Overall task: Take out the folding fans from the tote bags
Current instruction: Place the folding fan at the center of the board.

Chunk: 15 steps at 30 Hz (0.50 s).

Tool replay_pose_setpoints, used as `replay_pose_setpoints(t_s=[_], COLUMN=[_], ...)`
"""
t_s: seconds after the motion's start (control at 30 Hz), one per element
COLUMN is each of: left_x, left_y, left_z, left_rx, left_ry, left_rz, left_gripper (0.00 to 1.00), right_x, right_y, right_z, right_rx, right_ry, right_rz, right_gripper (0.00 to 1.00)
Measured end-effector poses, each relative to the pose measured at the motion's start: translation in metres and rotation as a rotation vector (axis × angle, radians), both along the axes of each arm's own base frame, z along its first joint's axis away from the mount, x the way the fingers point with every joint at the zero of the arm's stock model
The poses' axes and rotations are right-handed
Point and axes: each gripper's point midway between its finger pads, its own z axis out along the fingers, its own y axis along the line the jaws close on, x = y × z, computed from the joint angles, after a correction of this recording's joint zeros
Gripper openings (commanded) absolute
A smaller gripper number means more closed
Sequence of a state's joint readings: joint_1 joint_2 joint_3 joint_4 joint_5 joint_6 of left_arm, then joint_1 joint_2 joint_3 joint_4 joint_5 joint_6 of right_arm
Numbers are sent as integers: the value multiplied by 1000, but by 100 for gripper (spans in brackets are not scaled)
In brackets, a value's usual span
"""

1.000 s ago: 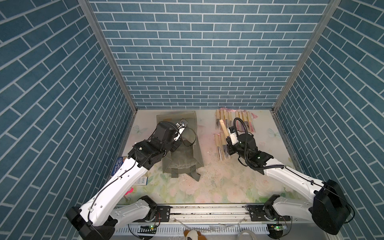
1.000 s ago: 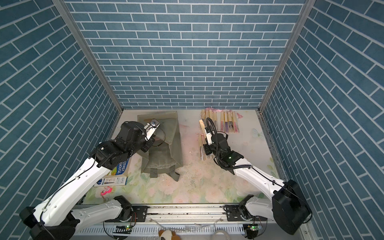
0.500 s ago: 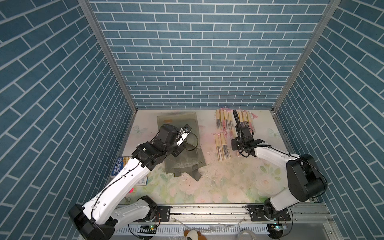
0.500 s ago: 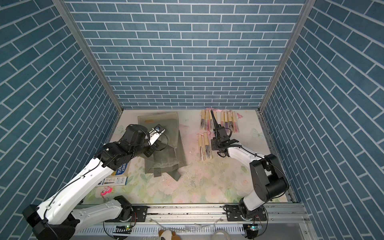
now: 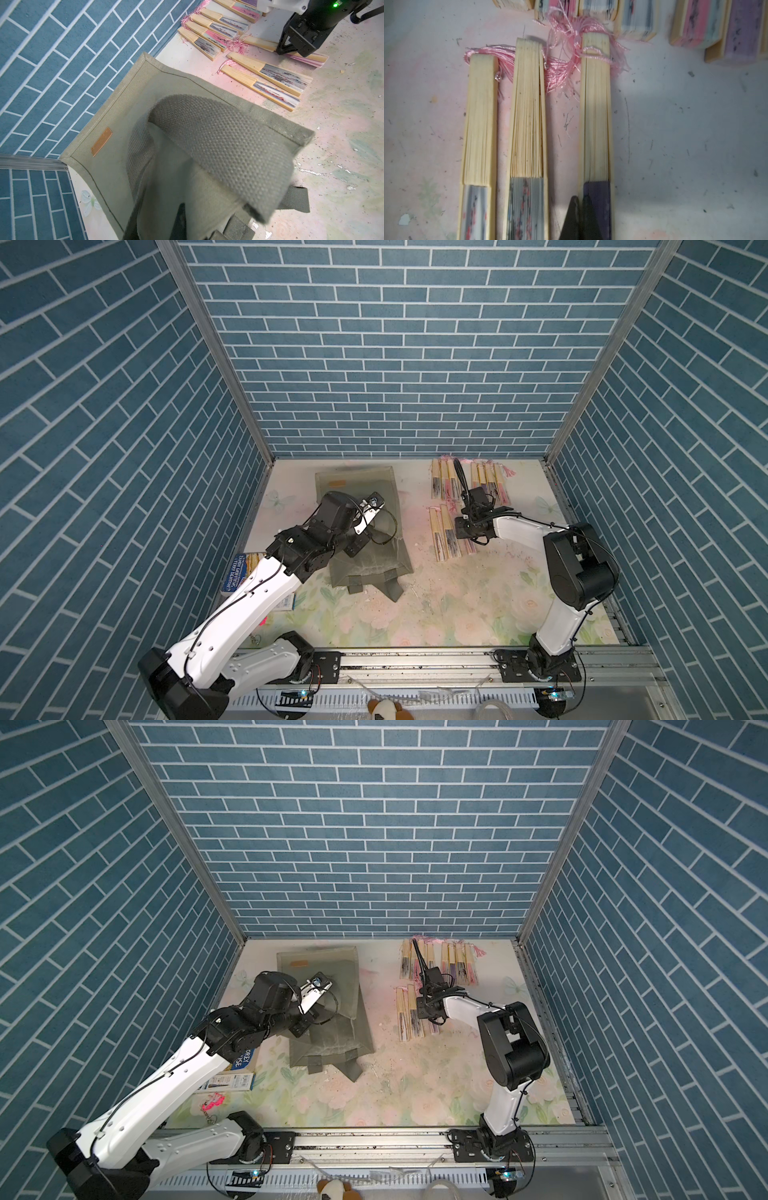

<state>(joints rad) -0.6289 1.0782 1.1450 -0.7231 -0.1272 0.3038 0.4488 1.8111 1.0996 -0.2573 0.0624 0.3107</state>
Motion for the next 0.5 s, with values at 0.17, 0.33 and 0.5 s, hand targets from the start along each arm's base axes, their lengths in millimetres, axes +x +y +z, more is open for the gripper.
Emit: replay_pose_setpoints(t_s=[0.17,0.33,0.5], left_x=[-1,-1,-1], left_y=[0,0,0], left_z=[-3,-4,-4], left_rx=[2,4,4], left_ry=[5,7,8], left_rz=[-1,-1,-1], left_gripper=[0,0,0], right_x=[4,4,2], right_y=[5,9,13], right_z=[-4,-9,-8], right_rx=[9,21,46], right_ry=[20,48,70], right_rz=[4,4,1], right_gripper=[0,5,18])
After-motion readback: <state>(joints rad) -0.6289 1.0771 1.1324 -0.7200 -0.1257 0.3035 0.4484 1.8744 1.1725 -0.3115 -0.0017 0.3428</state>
